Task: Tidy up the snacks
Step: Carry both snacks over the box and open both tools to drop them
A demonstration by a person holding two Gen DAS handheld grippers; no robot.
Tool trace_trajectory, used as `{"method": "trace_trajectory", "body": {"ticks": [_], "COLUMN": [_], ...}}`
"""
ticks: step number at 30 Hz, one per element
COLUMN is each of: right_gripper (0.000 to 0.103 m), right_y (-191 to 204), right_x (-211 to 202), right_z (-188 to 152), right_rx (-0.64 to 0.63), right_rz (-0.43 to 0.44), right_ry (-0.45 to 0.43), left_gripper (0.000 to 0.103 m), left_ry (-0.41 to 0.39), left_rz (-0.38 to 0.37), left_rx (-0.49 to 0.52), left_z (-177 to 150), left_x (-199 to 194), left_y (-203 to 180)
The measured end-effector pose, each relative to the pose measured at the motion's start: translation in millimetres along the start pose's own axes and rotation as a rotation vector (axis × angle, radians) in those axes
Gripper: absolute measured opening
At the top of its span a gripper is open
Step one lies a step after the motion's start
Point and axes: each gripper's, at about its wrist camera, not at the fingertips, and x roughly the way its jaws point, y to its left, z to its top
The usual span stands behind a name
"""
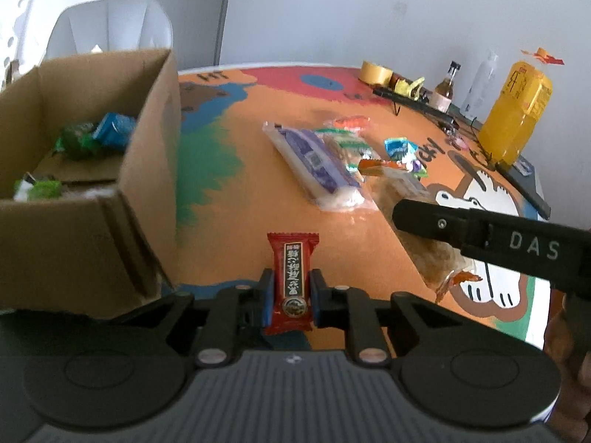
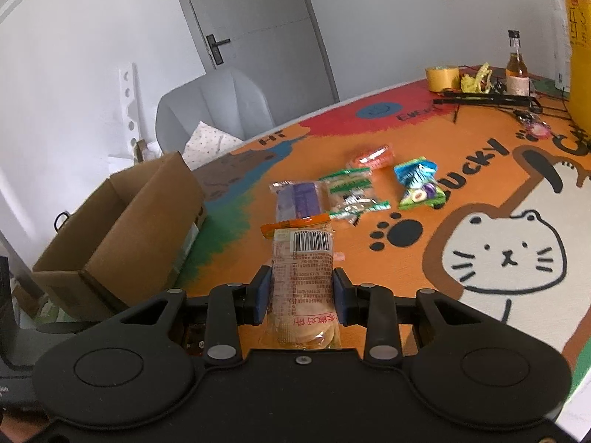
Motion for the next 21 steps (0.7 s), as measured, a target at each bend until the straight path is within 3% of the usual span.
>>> {"method": "trace_trajectory", "body": {"ticks": [21], "right_gripper": [0.033], "right_y": [64.6], "right_x": [4.9], "right_z": [29.5], "right_rx": [-0.066], "right_rz": [0.123], "right_ry": [-0.086], "left_gripper": [0.018], "left_ry": [-0.202], "left_rz": [0.023], "left_rx": [-0.054], "left_z": [35.2], "left_x": [-81.7], "left_y": [38.2]}}
